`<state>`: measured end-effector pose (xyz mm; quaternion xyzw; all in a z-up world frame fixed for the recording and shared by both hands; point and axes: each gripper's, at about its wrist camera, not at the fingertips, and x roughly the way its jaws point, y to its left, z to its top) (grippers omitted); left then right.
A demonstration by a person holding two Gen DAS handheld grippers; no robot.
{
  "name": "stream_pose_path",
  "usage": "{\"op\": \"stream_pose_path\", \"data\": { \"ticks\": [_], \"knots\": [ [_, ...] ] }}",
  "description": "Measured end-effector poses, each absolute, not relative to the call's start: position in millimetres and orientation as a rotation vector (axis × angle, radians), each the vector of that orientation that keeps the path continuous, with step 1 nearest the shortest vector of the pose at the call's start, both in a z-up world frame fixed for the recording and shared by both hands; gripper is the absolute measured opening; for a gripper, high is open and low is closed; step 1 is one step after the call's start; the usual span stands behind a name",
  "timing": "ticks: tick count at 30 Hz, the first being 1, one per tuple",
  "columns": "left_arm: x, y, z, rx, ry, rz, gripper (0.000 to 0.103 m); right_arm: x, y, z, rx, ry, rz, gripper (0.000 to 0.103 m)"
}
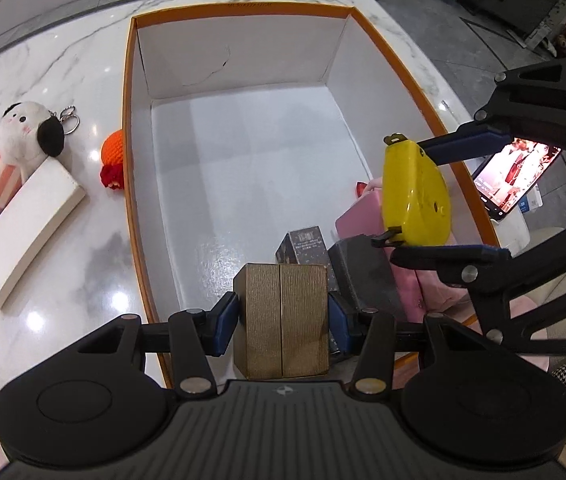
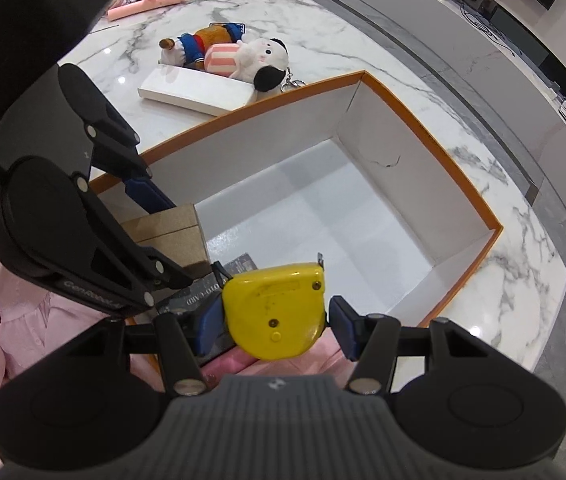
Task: Organize objects
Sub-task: 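Carry the tape measure and brown box over the orange box and lower them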
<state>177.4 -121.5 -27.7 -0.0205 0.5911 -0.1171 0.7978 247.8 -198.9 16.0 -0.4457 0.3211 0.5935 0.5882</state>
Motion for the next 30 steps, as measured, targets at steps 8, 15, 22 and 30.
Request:
{"op": "stream_pose_path", "data": {
  "ticks": [8, 15, 22, 30],
  "knots": [
    [183, -131, -31, -0.011, 1.335, -0.275, 0.059, 243, -197, 17, -1.054, 0.729, 1.399, 0.059],
    [185, -126, -31, -0.053, 1.355, -0.330, 0.061, 244, -200, 18, -1.059, 0.730, 1.380, 0.059],
    [178, -98, -12, -0.101, 1.267, -0.359, 0.061, 240, -199, 18, -1.044, 0.737, 1.399, 0.059],
    [169, -61, 15, -0.080, 1.153, -0.321, 0.061, 229, -180, 10, -1.045, 0.766, 1.455, 0.059]
  ]
}}
